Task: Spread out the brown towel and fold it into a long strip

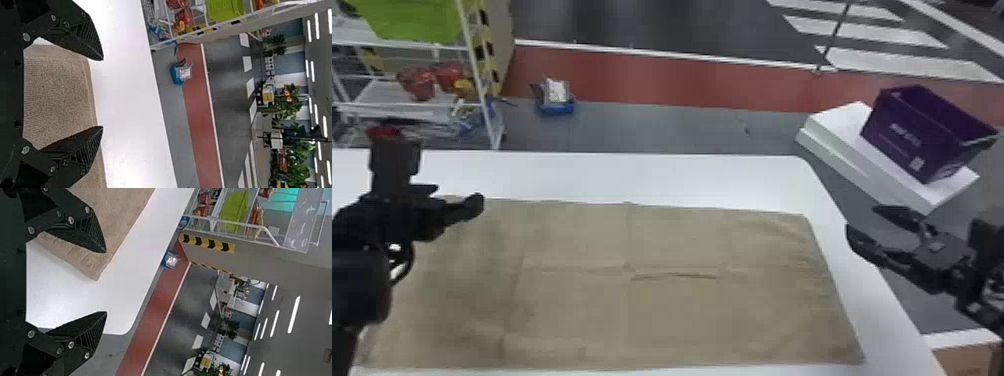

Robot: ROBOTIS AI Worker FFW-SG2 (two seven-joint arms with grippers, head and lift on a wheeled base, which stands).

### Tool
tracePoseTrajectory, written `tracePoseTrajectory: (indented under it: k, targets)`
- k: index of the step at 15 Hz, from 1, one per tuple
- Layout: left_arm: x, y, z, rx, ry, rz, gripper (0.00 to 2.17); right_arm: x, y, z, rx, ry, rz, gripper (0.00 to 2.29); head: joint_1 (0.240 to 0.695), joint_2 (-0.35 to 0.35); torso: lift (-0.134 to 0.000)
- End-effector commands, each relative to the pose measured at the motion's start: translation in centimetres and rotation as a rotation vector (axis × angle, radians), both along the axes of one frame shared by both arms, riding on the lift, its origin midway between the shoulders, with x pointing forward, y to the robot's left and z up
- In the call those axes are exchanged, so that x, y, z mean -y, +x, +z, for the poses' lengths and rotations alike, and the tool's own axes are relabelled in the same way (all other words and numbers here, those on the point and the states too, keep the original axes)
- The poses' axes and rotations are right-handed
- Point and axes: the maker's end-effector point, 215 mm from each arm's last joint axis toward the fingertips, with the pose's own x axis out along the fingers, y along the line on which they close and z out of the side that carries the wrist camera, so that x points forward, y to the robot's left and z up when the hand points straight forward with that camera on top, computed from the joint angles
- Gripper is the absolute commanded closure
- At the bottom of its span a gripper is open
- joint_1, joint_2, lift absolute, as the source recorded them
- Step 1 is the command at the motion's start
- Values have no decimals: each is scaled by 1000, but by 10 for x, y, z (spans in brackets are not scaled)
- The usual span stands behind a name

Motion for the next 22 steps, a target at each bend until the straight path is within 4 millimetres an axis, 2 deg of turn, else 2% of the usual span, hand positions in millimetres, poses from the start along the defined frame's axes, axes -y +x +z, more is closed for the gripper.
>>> tracePoseTrajectory:
  k: [1,2,5,10,13,14,22]
  targets:
    - [-11,-4,-8,-25,5,15,367,-5,2,3,9,-7,15,387,695,-186,-123]
    - [-13,-4,-10,-32,7,18,444,-7,3,3,8,-8,18,387,695,-179,-123]
    - [-23,-2,-11,-49,-6,40,458,-10,5,4,13,-12,26,387,695,-165,-123]
    - [-22,3,-20,-82,-36,40,458,-13,6,5,15,-19,29,387,695,-153,-123]
    - [-23,7,-17,-78,-65,42,471,-13,7,6,19,-27,29,387,695,-151,-123]
    - [-23,7,-16,-79,-79,42,606,-12,7,5,19,-31,28,387,695,-151,-123]
    - [-24,4,-23,-125,-68,50,606,-15,7,8,28,-42,36,387,695,-149,-123]
